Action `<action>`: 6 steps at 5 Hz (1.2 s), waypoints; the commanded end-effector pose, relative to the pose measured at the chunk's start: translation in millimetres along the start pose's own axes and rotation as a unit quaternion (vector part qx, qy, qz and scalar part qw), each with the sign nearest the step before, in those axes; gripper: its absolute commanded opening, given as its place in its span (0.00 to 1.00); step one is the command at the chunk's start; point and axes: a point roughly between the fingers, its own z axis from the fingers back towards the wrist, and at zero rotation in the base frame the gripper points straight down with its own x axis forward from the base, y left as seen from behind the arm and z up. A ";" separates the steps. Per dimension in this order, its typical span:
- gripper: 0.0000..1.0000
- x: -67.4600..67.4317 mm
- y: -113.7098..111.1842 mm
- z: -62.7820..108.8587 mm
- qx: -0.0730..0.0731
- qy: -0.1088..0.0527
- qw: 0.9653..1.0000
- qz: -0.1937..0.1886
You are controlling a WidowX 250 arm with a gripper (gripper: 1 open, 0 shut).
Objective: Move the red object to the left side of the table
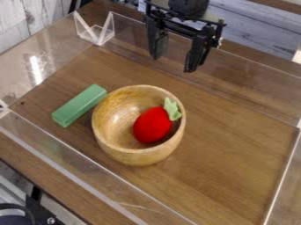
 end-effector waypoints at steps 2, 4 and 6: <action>1.00 -14.1 -9.2 -15.0 -0.013 0.004 1.000 -0.028; 1.00 -35.8 -1.3 -41.7 -0.018 -0.019 0.997 -0.077; 1.00 -49.4 13.3 -49.1 -0.033 -0.046 0.995 -0.084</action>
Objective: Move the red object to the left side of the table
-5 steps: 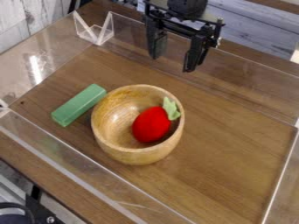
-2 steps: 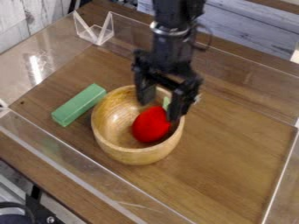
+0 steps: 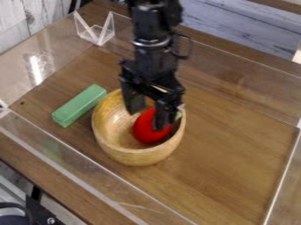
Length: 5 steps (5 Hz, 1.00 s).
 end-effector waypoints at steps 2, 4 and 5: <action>1.00 4.0 -8.4 1.2 -0.003 -0.053 0.999 0.008; 1.00 17.3 -12.1 -4.9 -0.001 -0.060 0.998 0.015; 1.00 21.5 0.8 -1.5 -0.004 -0.060 0.998 0.020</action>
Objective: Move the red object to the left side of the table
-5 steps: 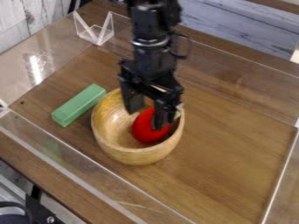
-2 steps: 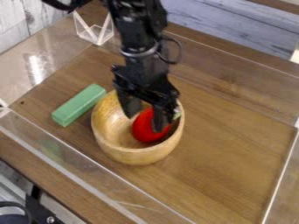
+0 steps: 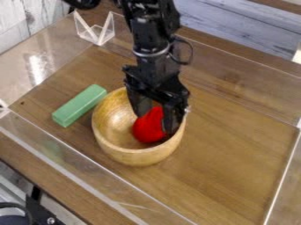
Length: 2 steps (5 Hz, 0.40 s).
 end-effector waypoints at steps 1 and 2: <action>1.00 12.3 13.9 12.0 -0.001 -0.020 1.000 0.005; 1.00 14.2 13.7 12.4 -0.004 -0.019 1.000 -0.007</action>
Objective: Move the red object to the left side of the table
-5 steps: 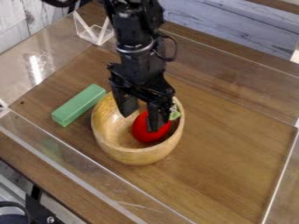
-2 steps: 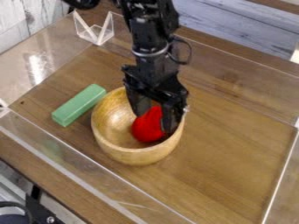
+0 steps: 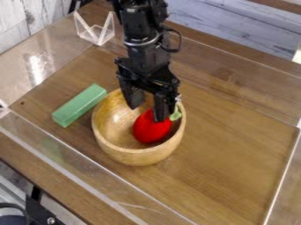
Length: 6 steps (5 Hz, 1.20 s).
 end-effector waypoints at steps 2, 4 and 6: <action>1.00 14.0 -9.6 1.3 0.000 -0.015 1.000 0.002; 1.00 23.4 -16.5 -3.8 -0.003 -0.012 1.000 0.000; 1.00 24.5 -6.6 -8.7 -0.004 -0.005 1.000 -0.004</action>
